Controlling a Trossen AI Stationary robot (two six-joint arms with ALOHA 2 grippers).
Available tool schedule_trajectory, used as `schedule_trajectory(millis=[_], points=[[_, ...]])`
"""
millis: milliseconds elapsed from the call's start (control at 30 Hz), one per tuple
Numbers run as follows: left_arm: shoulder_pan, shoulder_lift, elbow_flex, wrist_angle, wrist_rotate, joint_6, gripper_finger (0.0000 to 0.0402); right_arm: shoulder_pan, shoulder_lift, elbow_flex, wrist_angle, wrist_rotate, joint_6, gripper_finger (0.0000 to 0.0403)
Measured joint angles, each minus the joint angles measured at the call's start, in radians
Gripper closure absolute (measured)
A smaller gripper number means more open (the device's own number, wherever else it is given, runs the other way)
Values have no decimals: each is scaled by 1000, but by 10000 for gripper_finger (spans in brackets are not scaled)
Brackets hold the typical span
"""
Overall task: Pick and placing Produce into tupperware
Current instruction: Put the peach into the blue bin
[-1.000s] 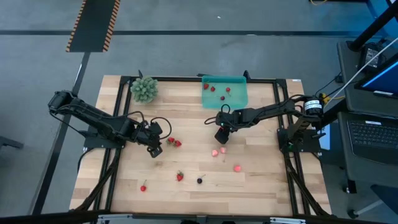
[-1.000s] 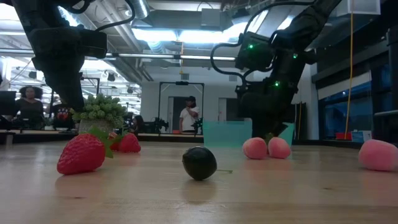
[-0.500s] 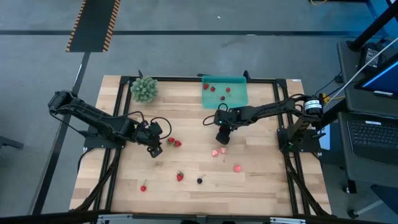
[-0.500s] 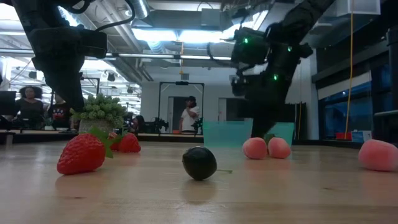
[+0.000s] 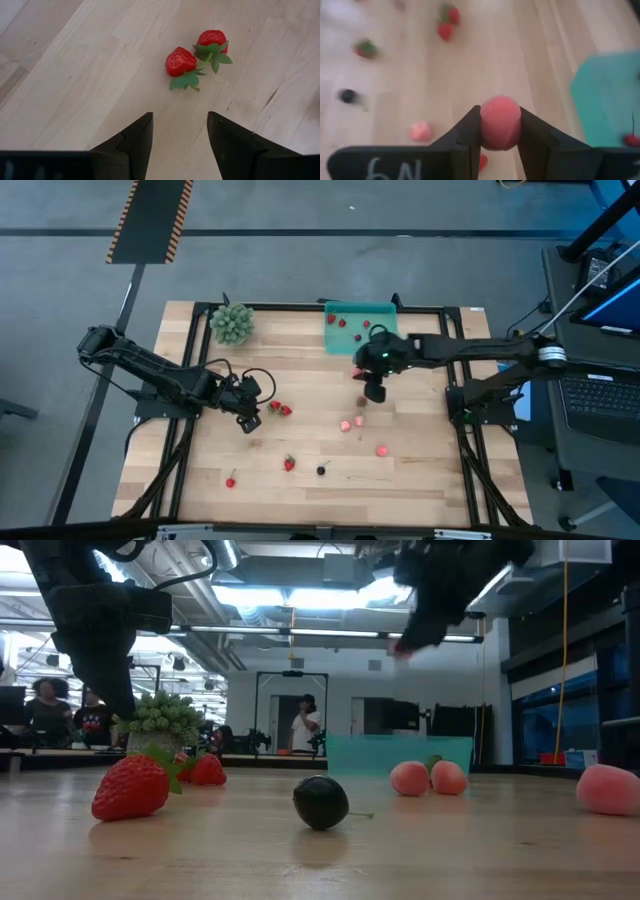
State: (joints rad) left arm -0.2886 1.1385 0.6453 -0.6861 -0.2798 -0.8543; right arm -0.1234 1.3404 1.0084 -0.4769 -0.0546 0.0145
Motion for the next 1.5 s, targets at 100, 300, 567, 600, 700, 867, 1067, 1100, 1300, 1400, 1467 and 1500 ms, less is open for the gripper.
schedule_trajectory(millis=[100, 300, 567, 600, 700, 867, 1067, 1100, 1300, 1400, 1467, 1500], points=[[0, 0, 0, 0, 0, 0, 223, 0, -73, 0, 14, -28, -37, 302], [0, 0, 0, 1, 0, 0, 223, -13, -202, 0, 61, -29, -134, 301], [0, 0, 0, 2, 0, 0, 223, -135, -271, 0, 95, -29, -180, 301], [0, 0, 0, 2, 0, 0, 223, -160, -268, 0, 100, -28, -177, 301], [0, 0, 0, 2, 0, 0, 223, -234, -243, 0, 115, -28, -173, 301], [0, 0, 0, 3, 0, 0, 223, -359, -171, 0, 125, -28, -140, 301], [0, 0, 0, 3, 0, 0, 223, -487, -12, 18, 111, -27, -96, 301], [0, 0, 0, 3, 0, 0, 223, -504, 24, 32, 100, -27, -93, 301], [0, 0, 0, 3, 0, 0, 223, -583, 273, 192, -2, -28, -40, 301], [0, 0, 0, 4, 0, -1, 223, -610, 401, 301, -94, -28, 8, 301], [0, 0, 0, 4, 0, -1, 223, -620, 481, 368, -152, -29, 21, 301], [0, 0, 0, 4, 0, 0, 223, -622, 517, 395, -171, -28, 30, 301]])
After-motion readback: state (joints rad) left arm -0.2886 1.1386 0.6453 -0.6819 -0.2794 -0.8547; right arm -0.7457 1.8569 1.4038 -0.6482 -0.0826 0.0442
